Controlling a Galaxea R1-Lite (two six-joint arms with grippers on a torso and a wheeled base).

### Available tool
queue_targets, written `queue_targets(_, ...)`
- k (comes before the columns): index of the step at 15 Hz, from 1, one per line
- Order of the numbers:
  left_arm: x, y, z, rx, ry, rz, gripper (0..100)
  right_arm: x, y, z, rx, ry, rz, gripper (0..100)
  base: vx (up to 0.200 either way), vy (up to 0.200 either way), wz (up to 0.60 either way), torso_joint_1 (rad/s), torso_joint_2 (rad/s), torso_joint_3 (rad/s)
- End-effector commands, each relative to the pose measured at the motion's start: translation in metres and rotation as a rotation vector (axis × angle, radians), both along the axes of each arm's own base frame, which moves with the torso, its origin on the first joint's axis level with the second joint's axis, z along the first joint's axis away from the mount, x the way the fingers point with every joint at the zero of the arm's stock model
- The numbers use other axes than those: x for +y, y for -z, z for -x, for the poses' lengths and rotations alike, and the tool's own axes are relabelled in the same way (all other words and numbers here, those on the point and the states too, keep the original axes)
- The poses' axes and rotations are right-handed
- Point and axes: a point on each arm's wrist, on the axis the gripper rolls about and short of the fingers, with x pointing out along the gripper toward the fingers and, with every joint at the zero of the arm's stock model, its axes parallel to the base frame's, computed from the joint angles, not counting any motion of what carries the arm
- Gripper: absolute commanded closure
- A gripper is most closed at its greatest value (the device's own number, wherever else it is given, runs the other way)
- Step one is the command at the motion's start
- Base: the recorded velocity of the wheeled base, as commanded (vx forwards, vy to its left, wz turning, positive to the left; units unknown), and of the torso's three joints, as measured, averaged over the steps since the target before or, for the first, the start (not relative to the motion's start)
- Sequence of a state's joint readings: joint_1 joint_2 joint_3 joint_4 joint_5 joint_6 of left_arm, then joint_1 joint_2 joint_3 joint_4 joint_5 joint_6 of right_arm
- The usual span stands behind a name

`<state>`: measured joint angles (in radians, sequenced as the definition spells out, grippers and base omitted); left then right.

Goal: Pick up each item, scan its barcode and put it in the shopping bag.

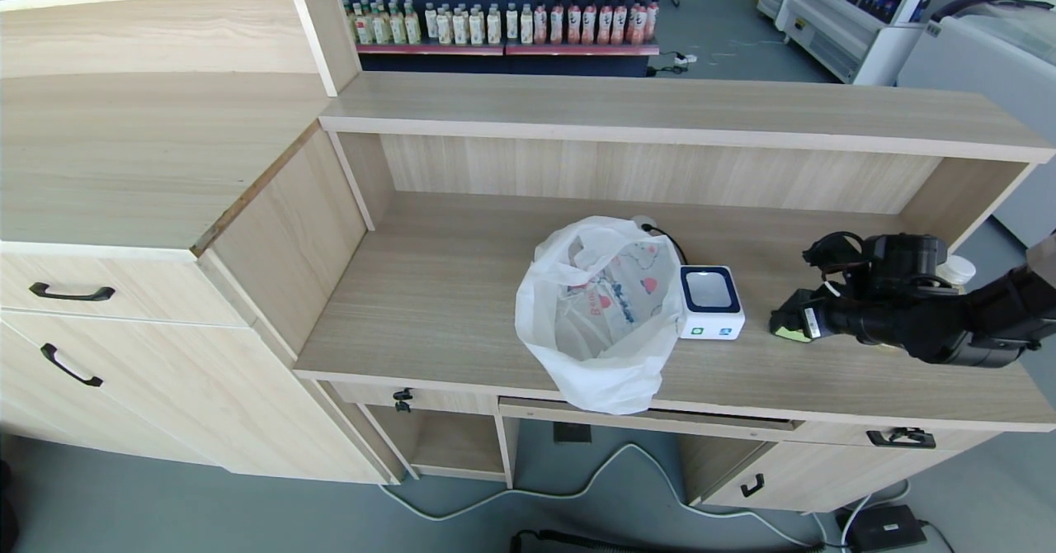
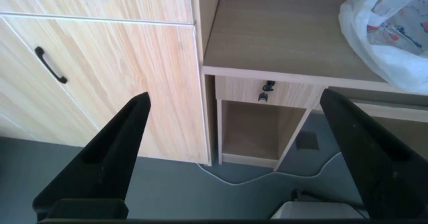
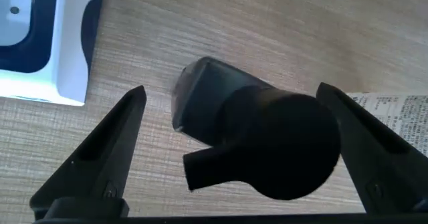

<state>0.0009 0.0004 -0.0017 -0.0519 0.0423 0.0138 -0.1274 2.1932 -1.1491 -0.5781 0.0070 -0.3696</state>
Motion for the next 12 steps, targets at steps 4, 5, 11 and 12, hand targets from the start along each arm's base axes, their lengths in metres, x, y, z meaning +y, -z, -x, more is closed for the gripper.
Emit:
queue_targets(4, 0.0, 0.0, 0.0, 0.0, -0.001, 0.0, 0, 0.004, 0.011, -0.003, 0.024, -0.015, -0.011, 0, 0.0, 0.0, 0.0, 0.0, 0.0, 0.0)
queue_targets(5, 0.0, 0.0, 0.0, 0.0, -0.001, 0.0, 0, 0.004, 0.012, -0.005, 0.022, -0.016, -0.011, 100, 0.0, 0.0, 0.0, 0.0, 0.0, 0.0)
queue_targets(11, 0.0, 0.0, 0.0, 0.0, -0.001, 0.0, 0, 0.014, 0.014, -0.021, -0.003, -0.043, 0.001, 100, 0.0, 0.0, 0.0, 0.0, 0.0, 0.0)
queue_targets(12, 0.0, 0.0, 0.0, 0.0, -0.001, 0.0, 0, 0.015, 0.011, -0.02, -0.008, -0.043, 0.006, 100, 0.0, 0.0, 0.0, 0.0, 0.0, 0.0)
